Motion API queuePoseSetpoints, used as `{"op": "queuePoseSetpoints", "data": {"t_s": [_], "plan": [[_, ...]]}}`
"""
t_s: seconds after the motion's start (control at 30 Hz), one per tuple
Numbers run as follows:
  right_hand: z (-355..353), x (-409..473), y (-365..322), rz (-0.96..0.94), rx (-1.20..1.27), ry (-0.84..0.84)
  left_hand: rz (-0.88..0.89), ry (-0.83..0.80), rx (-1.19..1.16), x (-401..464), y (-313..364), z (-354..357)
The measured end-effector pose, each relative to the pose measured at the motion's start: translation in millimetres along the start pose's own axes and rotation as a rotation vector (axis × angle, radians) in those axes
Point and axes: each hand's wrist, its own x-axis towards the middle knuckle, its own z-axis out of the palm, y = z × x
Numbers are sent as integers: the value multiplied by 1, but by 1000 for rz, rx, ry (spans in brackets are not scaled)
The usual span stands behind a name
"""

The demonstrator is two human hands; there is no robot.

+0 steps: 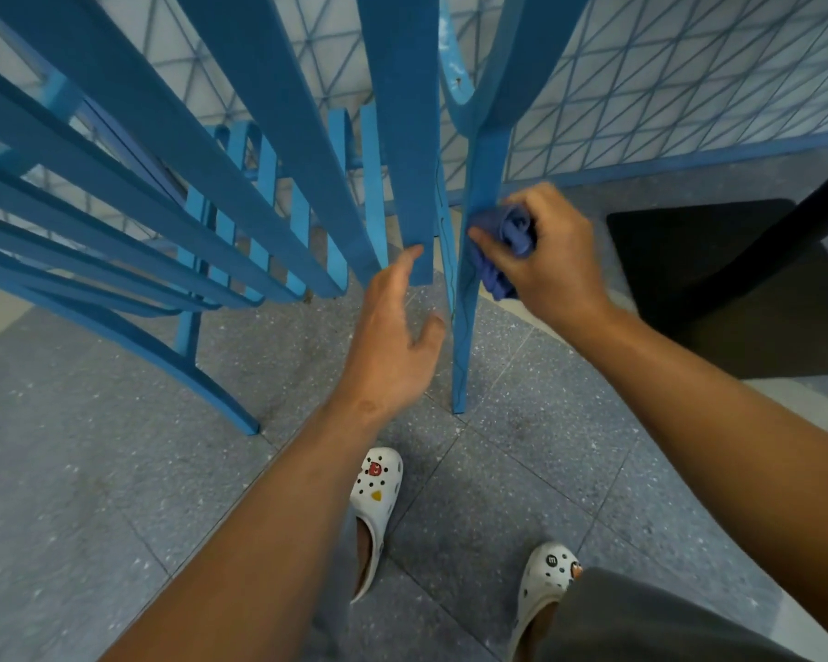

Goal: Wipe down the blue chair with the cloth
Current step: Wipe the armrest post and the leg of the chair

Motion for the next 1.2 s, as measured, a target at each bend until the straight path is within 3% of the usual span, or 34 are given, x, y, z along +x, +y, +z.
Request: {"op": "queuePoseSetpoints", "data": {"t_s": [0.13, 0.3, 0.47, 0.57, 0.77, 0.9, 1.03, 1.2], "plan": [[38, -38, 48, 236, -57, -149, -35, -15, -9, -1, 0, 3], [18, -19, 36, 117, -76, -139, -75, 87, -74, 3, 1, 2], [-17, 12, -8, -38, 62, 57, -80, 98, -85, 2, 0, 1], [-7, 5, -1, -8, 98, 39, -80, 101, -93, 2, 1, 1], [43, -42, 50, 284, -40, -167, -90, 80, -94, 2, 1, -1], [26, -21, 34, 165, -73, -141, -89, 72, -100, 3, 1, -2], [0, 1, 5, 63, 44, 13, -84, 61, -87, 4, -2, -4], [34, -21, 33, 239, 123, -33, -74, 45, -65, 3, -5, 0]]}}
